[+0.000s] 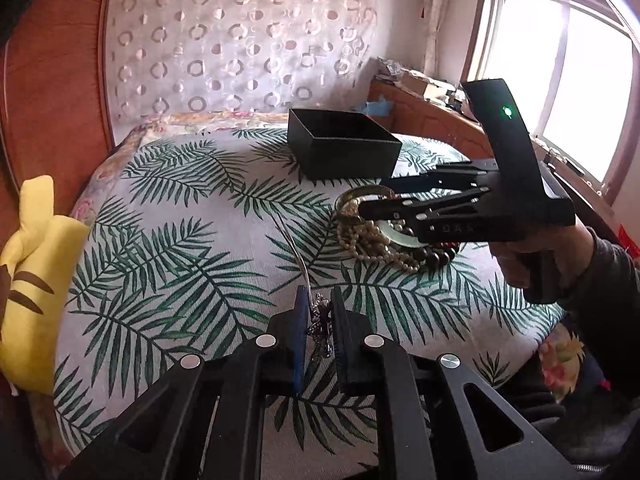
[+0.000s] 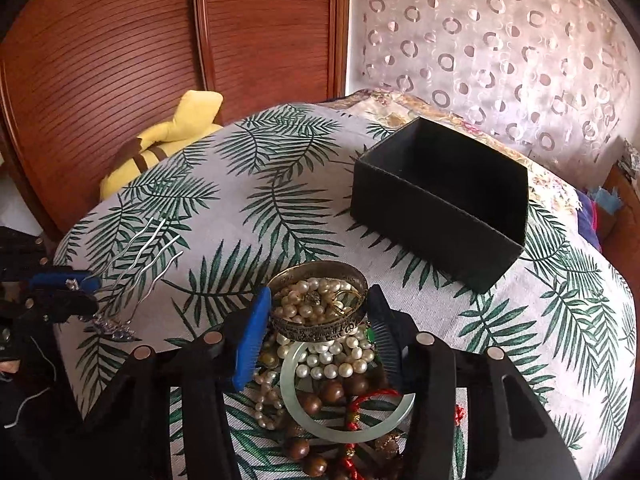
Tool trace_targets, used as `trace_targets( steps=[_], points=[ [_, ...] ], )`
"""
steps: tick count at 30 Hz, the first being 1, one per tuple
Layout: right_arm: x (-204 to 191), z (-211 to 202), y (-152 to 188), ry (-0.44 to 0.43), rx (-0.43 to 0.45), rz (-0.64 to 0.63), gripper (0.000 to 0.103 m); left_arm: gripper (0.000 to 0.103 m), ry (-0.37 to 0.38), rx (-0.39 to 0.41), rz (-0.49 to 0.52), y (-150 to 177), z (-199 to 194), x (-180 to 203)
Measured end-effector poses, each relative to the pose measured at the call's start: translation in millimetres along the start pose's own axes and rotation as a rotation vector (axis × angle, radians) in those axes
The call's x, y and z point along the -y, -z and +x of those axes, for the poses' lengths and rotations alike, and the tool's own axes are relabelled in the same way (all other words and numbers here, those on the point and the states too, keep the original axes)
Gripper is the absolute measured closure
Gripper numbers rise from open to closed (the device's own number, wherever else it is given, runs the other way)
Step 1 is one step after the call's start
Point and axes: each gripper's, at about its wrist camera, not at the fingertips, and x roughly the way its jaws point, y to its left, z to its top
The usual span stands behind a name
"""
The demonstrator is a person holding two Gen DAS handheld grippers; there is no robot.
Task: Organize jewelry
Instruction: 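Lift the hairpin with the left gripper while the right gripper grasps the dark bangle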
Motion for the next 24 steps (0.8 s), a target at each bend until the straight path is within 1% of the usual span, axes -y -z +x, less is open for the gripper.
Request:
trace_targets(
  steps=[6, 13, 18, 22, 24],
  points=[
    [0.2, -12.2, -3.0, -0.002, 0.049, -0.006, 0.052, 0.093, 0.000, 0.017, 0.003, -8.6, 1.9, -0.8],
    [6.8, -21.0, -8.3, -0.006, 0.064, -0.011, 0.053, 0.093, 0.002, 0.042, 0.012, -21.6, 4.4, -0.6],
    [12.5, -29.9, -14.7, 0.007, 0.084, -0.014, 0.054, 0.093, 0.007, 0.066, 0.026, -34.8, 6.1, 3.1],
    [18.7, -39.0, -21.2, 0.020, 0.106, -0.014, 0.062, 0.093, 0.011, 0.081, 0.039, -47.7, 8.8, 6.0],
    [22.9, -39.6, -23.9, 0.010, 0.104, -0.016, 0.063, 0.093, 0.009, 0.091, 0.048, -55.5, 11.9, 6.7]
  ],
)
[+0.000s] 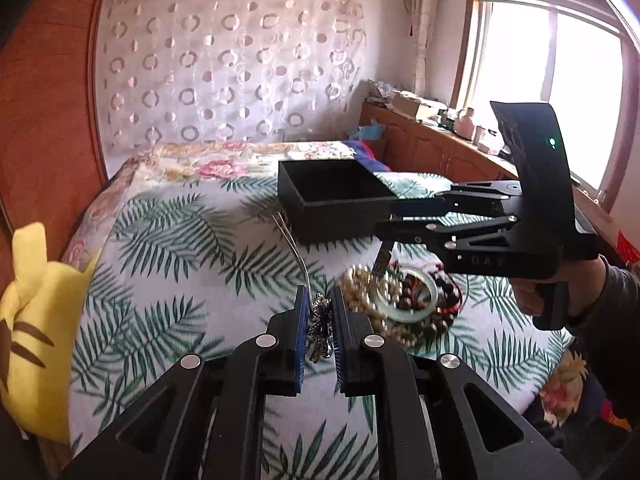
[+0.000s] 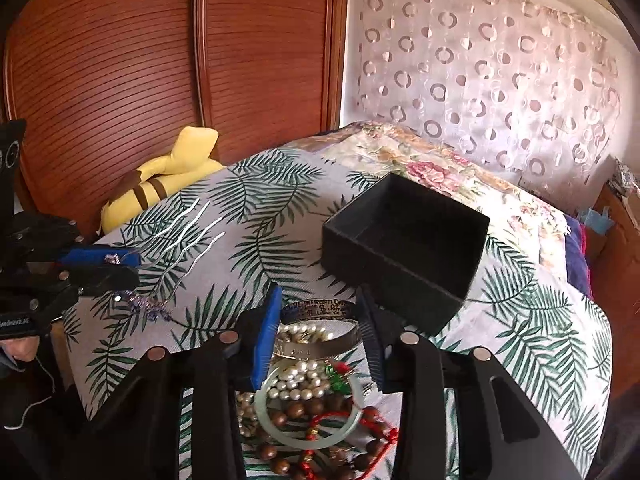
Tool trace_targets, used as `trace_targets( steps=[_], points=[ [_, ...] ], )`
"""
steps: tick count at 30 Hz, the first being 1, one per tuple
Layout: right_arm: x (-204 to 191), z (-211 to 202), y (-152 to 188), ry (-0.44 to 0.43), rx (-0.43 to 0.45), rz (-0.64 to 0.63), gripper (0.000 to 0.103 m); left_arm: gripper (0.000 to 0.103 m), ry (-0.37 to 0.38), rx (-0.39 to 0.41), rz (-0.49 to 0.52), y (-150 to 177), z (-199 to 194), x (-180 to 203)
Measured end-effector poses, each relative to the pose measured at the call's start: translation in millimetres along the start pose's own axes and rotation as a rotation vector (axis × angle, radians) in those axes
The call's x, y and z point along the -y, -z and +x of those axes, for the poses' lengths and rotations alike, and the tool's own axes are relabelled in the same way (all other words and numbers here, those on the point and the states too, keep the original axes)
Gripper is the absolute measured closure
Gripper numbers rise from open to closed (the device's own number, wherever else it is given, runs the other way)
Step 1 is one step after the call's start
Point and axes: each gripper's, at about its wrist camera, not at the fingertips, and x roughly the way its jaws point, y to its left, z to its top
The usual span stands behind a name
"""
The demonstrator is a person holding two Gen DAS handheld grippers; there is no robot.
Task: Organize jewelry
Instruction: 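Lift the hairpin with the left gripper while the right gripper grasps the dark bangle, then lower the hairpin into the black box with the left gripper while the right drops the bangle in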
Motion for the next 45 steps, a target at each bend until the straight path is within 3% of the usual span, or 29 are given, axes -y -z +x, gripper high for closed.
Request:
trace_targets(
  steps=[1, 2, 3, 11, 15, 16, 18, 19, 20, 25, 30, 32, 34, 45],
  points=[
    [0.9, 2.1, 0.4, -0.012, -0.008, -0.001, 0.070, 0.093, -0.002, 0.002, 0.003, -2.8, 1.6, 0.4],
    [1.7, 5.3, 1.6, -0.003, -0.022, -0.006, 0.101, 0.093, -0.002, 0.005, 0.005, -5.1, 2.5, 0.6],
    [4.3, 7.0, 2.7, 0.002, -0.029, 0.000, 0.103, 0.093, 0.000, 0.008, 0.007, -7.8, 4.0, 0.9],
    [10.0, 10.8, 8.3, 0.004, -0.033, 0.024, 0.102, 0.093, 0.000, 0.020, 0.009, -14.0, 4.2, 1.9],
    [29.8, 2.5, 11.2, 0.061, -0.015, 0.055, 0.102, 0.093, 0.004, 0.024, 0.006, -15.2, 3.7, 2.0],
    [37.5, -2.3, 14.4, 0.083, -0.008, 0.064, 0.099, 0.093, 0.007, 0.024, 0.006, -15.2, 3.5, 2.2],
    [55.7, -9.9, 22.0, 0.129, -0.005, 0.092, 0.084, 0.093, 0.013, 0.025, 0.007, -15.0, 3.2, 3.3],
    [67.3, -13.7, 27.0, 0.143, -0.008, 0.118, 0.069, 0.093, 0.016, 0.025, 0.010, -14.9, 3.4, 4.2],
    [73.2, -14.8, 30.4, 0.151, -0.011, 0.130, 0.062, 0.093, 0.018, 0.025, 0.012, -15.1, 4.1, 5.3],
    [95.2, 6.2, 52.2, 0.125, -0.119, 0.172, 0.063, 0.093, 0.034, 0.033, 0.016, -20.2, 11.3, 11.9],
    [95.5, 30.5, 64.7, 0.118, -0.214, 0.196, 0.077, 0.093, 0.045, 0.056, 0.036, -33.6, 16.9, 21.9],
    [92.0, 31.1, 66.5, 0.123, -0.216, 0.187, 0.096, 0.093, 0.049, 0.063, 0.046, -39.1, 20.2, 26.0],
    [91.8, 30.2, 64.8, 0.141, -0.224, 0.179, 0.098, 0.093, 0.060, 0.075, 0.053, -47.0, 25.6, 29.4],
    [92.8, -14.6, 20.4, 0.186, -0.037, 0.160, 0.098, 0.093, 0.071, 0.076, 0.033, -85.0, 78.2, 21.3]
  ],
)
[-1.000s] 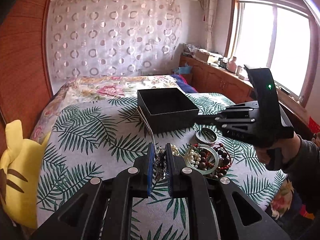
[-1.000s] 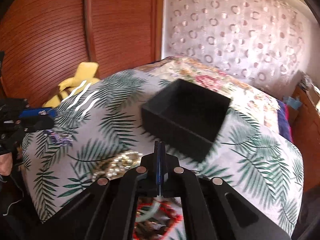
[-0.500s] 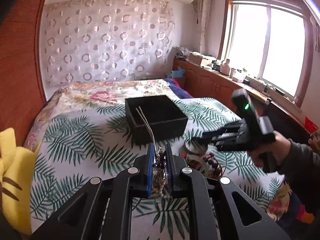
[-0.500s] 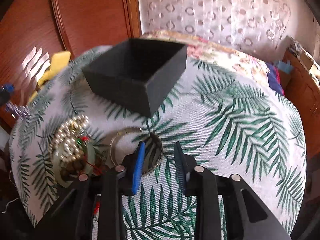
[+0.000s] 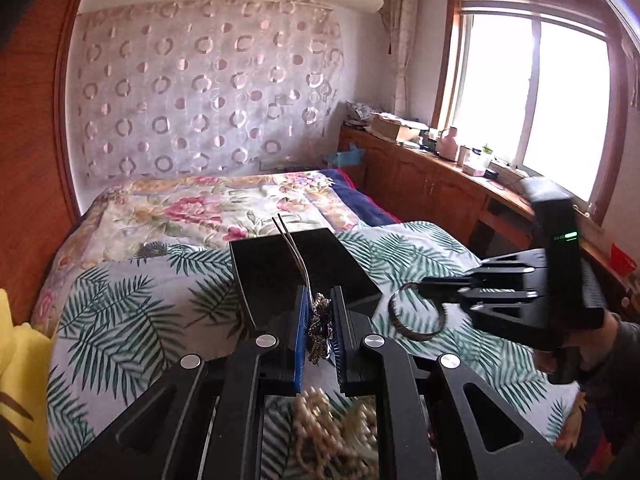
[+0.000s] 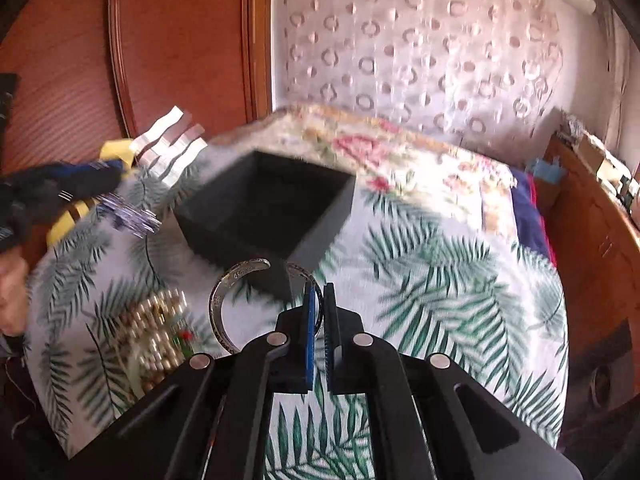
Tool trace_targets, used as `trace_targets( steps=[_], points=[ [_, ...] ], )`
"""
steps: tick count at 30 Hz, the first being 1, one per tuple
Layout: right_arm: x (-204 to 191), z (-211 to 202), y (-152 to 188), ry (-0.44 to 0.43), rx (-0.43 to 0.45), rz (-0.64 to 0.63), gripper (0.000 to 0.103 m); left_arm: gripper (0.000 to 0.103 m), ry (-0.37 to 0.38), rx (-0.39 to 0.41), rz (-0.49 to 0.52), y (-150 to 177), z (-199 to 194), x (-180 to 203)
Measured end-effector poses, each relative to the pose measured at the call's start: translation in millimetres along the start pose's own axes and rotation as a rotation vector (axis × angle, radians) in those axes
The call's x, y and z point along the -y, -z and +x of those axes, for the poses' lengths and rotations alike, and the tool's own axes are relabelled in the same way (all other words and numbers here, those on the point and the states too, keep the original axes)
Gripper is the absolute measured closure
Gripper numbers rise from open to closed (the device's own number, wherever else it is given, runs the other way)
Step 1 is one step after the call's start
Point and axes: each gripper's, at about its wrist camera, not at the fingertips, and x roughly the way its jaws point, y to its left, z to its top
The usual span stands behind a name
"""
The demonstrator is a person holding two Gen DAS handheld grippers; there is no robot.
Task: Organize jewelry
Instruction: 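Lower the hairpin into the black box with the left gripper while the right drops the bangle in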
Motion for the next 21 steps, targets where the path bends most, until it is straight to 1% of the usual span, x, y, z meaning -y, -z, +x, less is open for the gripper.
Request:
trace_targets(
  steps=[6, 12, 17, 19, 21],
  points=[
    [-0.6, 6.7, -27.0, 0.006, 0.041, 0.004, 0.098, 0.093, -0.003, -0.025, -0.018, -9.9, 28.1, -13.2],
    [-1.8, 29.8, -50.2, 0.000, 0.034, 0.005, 0.098, 0.093, -0.015, -0.048, -0.021, -18.1, 50.1, -22.9],
    [-5.0, 53.1, -57.9, 0.005, 0.001, -0.021, 0.098, 0.092, -0.025, -0.058, -0.039, -19.8, 58.8, -31.1],
    [-6.0, 61.0, -60.2, 0.006, -0.010, -0.034, 0.098, 0.085, -0.032, -0.053, -0.038, -18.9, 56.8, -32.3],
    [-8.5, 68.1, -61.0, 0.009, -0.019, -0.048, 0.098, 0.080, -0.043, -0.047, -0.036, -15.8, 51.2, -34.3]
  ],
)
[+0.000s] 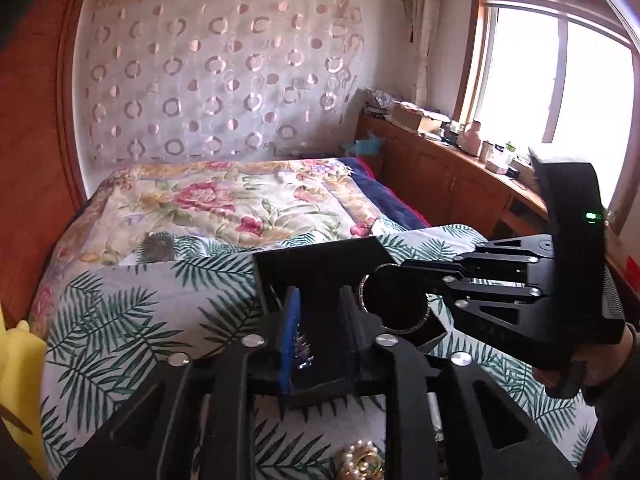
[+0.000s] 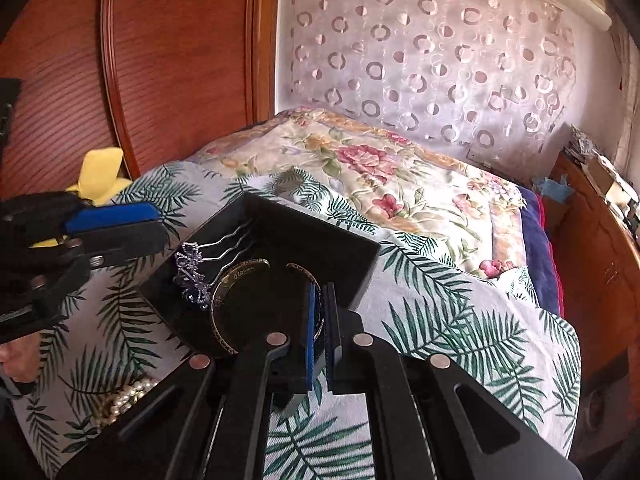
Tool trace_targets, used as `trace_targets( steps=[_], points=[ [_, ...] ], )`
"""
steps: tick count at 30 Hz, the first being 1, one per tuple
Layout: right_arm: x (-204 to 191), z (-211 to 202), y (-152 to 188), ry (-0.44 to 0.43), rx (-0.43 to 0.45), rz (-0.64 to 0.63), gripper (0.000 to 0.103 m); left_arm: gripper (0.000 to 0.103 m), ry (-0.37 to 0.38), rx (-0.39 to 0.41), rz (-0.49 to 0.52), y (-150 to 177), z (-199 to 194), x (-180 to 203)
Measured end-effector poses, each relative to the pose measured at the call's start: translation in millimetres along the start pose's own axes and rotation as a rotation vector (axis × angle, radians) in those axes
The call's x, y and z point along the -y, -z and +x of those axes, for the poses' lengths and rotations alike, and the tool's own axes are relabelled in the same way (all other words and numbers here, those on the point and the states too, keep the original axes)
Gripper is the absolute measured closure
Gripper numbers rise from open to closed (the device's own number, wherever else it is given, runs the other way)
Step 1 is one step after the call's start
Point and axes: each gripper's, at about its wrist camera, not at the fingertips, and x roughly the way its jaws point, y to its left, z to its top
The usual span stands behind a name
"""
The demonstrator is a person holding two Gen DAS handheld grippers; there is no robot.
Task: Organize jewelry
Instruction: 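Lower the hairpin into the black box with the left gripper while the right drops the bangle in, then close the left gripper on the pale green jade bangle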
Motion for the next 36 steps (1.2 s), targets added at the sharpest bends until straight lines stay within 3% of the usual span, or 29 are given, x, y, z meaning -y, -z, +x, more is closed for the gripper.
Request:
trace_targets(
  steps=[6, 14, 17, 21, 25, 32, 36],
  points=[
    [-9.1, 6.2, 5.6, -0.008, -0.006, -0.020, 0.093, 0.063, -0.016, 0.004, 0.011, 16.9, -19.7, -2.7],
    [-4.7, -36.7, 23.5, -0.048, 0.070, 0.032, 0.065, 0.050, -0.001, -0.021, -0.002, 54.7, -42.8, -0.5],
    [-5.7, -65.2, 46.6, -0.065, 0.092, 0.050, 0.060, 0.045, 0.011, -0.038, 0.005, 70.8, -48.8, 7.4],
    [-6.1, -92.9, 79.3, -0.076, 0.107, 0.088, 0.044, 0.031, 0.035, -0.063, 0.017, 88.9, -53.9, 21.0],
    [-8.3, -106.3, 116.3, -0.066, 0.082, 0.124, 0.042, 0.020, 0.057, -0.086, 0.039, 97.9, -54.3, 37.2],
    [-13.3, -104.9, 168.8, -0.033, -0.002, 0.146, 0.042, 0.019, 0.090, -0.142, 0.106, 105.8, -45.0, 65.2],
    [-17.6, -106.8, 180.3, -0.038, -0.014, 0.165, 0.042, 0.019, 0.094, -0.177, 0.140, 106.5, -37.2, 78.6]
  ],
)
